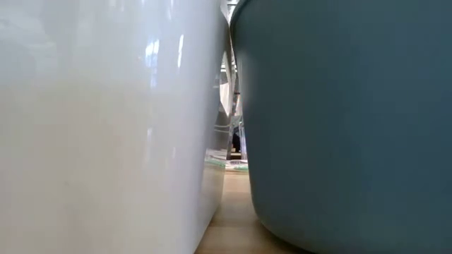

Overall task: Pick & Place Toothbrushes
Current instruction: Put the orange toothbrush into the green bin

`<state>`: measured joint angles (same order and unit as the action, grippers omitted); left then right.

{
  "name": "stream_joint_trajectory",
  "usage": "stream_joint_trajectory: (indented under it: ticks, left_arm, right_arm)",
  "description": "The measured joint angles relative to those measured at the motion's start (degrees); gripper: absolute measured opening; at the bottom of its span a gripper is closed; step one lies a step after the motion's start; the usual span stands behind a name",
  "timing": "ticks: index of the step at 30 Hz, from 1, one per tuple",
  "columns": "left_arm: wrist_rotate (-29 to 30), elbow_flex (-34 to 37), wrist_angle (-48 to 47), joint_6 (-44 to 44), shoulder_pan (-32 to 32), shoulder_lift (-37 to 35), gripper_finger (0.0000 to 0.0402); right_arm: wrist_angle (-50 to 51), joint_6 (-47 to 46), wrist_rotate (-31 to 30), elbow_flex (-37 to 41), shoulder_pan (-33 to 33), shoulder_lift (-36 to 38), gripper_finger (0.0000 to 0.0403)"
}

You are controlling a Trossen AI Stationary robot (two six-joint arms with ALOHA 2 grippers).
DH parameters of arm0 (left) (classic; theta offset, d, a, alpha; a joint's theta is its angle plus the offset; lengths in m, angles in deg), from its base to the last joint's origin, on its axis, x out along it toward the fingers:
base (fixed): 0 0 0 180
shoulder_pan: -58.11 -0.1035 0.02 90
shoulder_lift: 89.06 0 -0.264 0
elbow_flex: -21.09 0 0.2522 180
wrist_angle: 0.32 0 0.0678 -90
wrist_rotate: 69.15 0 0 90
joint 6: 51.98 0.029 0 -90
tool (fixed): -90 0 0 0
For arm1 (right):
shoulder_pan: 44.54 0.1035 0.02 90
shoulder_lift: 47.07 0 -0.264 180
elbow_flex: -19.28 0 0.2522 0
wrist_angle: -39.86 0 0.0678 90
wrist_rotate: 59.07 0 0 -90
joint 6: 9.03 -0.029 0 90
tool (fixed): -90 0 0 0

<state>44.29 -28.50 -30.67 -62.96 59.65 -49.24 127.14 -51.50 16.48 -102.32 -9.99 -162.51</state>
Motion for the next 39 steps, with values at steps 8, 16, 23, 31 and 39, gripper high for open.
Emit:
stream_joint_trajectory:
  ticks: [8, 16, 23, 31, 39]
  left_arm:
    - [0.02, 0.0, 0.08, -0.47, 0.0, 0.01, 0.0168]
    - [0.02, 0.0, 0.31, -1.3, 0.0, 0.0, 0.0168]
    - [0.02, 0.0, 0.43, -1.29, 0.0, 0.0, 0.0168]
    - [0.02, 0.0, 0.32, -1.03, 0.0, 0.0, 0.0168]
    - [0.02, 0.0, 0.35, -0.98, 0.0, 0.0, 0.0168]
  right_arm:
    - [-2.21, 4.96, -0.12, -0.58, 8.8, 0.07, 0.0]
    - [-5.4, 16.69, -0.68, -0.1, 9.4, -0.03, 0.0]
    - [-7.27, 21.04, -0.59, 4.36, 7.41, -0.11, 0.0]
    - [-15.85, 21.02, 0.98, 12.96, 7.37, -0.17, 0.0]
    - [-19.28, 17.61, 4.39, 19.6, 7.66, -0.17, 0.0]
